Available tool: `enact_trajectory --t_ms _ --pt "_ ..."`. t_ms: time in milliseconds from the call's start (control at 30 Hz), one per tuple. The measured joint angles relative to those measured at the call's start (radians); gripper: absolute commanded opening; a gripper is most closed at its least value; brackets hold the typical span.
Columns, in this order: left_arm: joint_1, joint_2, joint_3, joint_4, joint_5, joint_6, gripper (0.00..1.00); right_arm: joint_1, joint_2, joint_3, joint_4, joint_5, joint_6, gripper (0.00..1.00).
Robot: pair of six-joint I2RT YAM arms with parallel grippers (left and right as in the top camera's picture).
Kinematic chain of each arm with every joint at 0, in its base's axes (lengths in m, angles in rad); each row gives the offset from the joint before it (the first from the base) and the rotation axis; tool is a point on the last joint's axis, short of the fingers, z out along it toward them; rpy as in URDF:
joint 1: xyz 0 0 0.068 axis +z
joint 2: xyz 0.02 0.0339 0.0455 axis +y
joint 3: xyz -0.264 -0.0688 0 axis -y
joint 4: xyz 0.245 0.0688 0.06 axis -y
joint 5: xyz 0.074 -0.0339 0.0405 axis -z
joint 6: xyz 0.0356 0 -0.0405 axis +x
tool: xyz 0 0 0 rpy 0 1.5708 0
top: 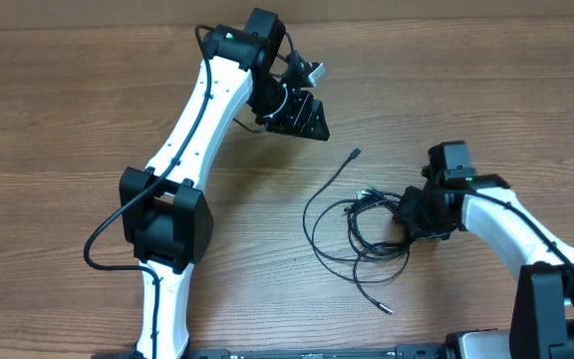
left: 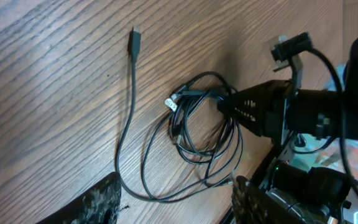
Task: Untangle cables
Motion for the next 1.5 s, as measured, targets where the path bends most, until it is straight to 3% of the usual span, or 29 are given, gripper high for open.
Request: enact_trajectory --t_ms 100,233,333,467,633,700,800,1033,1133,1333,1500 --pt "0.014 0.000 0.000 -0.021 -0.002 0.001 0.56 0.023 0.000 -0.027 0.043 0.001 -0.001 0.18" --pt "0.041 0.000 0.000 -0.076 -0.034 0.017 0.56 0.036 0.000 -0.037 0.061 0.000 -0.018 0.17" --pt "0.086 0.000 0.007 -0.143 -0.047 0.052 0.51 0.045 0.000 -0.038 0.067 0.000 -0.044 0.18" --pt "0.153 0.008 0.079 -0.251 -0.052 0.113 0.51 0.046 0.000 -0.041 0.074 -0.005 -0.077 0.25" --pt "0.208 0.007 0.199 -0.299 -0.051 0.165 0.51 0.051 0.000 -0.043 0.076 -0.015 -0.095 0.24" --pt "0.208 0.006 0.224 -0.299 -0.051 0.172 0.52 0.055 0.000 -0.050 0.085 -0.018 -0.098 0.21" --pt "0.203 0.000 0.245 -0.302 -0.043 0.180 0.52 0.073 -0.006 -0.074 0.121 -0.014 -0.092 0.04" --pt "0.201 -0.071 0.251 -0.302 -0.032 0.182 0.51 0.103 -0.006 -0.082 0.117 -0.061 -0.059 0.04" --pt "0.201 -0.124 0.253 -0.302 -0.029 0.182 0.51 0.103 -0.006 -0.035 0.070 -0.144 -0.059 0.04" --pt "0.200 -0.237 0.265 -0.302 0.034 0.146 0.55 0.105 -0.047 0.192 0.179 -0.593 -0.121 0.04" --pt "0.164 -0.260 0.270 -0.302 0.080 0.133 0.57 0.108 -0.106 0.387 0.180 -0.816 -0.090 0.04"
